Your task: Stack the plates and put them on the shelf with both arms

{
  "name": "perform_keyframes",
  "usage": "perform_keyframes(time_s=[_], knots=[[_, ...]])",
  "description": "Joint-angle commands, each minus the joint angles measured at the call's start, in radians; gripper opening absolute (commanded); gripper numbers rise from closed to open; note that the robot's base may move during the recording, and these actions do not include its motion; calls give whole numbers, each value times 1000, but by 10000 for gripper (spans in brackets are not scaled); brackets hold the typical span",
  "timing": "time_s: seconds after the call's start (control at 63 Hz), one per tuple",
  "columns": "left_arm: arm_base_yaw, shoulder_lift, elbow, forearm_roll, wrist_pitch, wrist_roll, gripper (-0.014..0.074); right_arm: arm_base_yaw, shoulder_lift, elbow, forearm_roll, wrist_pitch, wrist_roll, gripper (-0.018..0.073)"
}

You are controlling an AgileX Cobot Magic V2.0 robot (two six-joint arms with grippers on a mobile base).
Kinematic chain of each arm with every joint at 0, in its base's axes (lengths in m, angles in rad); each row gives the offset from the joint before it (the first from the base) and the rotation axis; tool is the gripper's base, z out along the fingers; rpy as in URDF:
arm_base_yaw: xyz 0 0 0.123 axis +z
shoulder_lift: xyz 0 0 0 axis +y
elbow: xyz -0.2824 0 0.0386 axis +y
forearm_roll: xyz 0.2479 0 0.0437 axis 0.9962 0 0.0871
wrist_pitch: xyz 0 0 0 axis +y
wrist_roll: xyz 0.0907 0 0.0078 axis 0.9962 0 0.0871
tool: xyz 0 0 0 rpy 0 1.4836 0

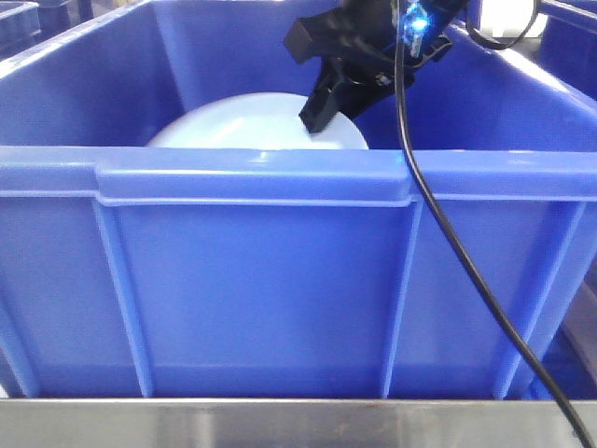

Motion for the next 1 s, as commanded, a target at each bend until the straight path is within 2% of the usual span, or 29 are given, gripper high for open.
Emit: perform_keyframes(time_s=[0.0, 0.095, 0.286, 0.397, 0.571, 0.777, 0.984], knots=[[-6, 6, -28, -9, -86, -9, 84, 0, -53, -40, 18, -39, -9, 394], [-6, 6, -28, -7, -86, -9, 84, 0, -54, -40, 18, -27, -9, 464], [-6, 6, -28, -7, -86, -9, 84, 0, -86, -40, 18, -9, -8, 435], [-6, 6, -28, -7, -86, -9, 84, 0, -133, -40, 18, 8, -8, 375], [-6, 6, -28, -7, -86, -9, 84, 0, -239, -2, 19, -15, -8, 218], [-6, 6, -28, -7, -86, -9, 84, 0, -437, 207, 20, -178, -8, 49], [-6, 6, -28, -7, -86, -9, 84, 0, -719, 479, 67, -353, -8, 50]])
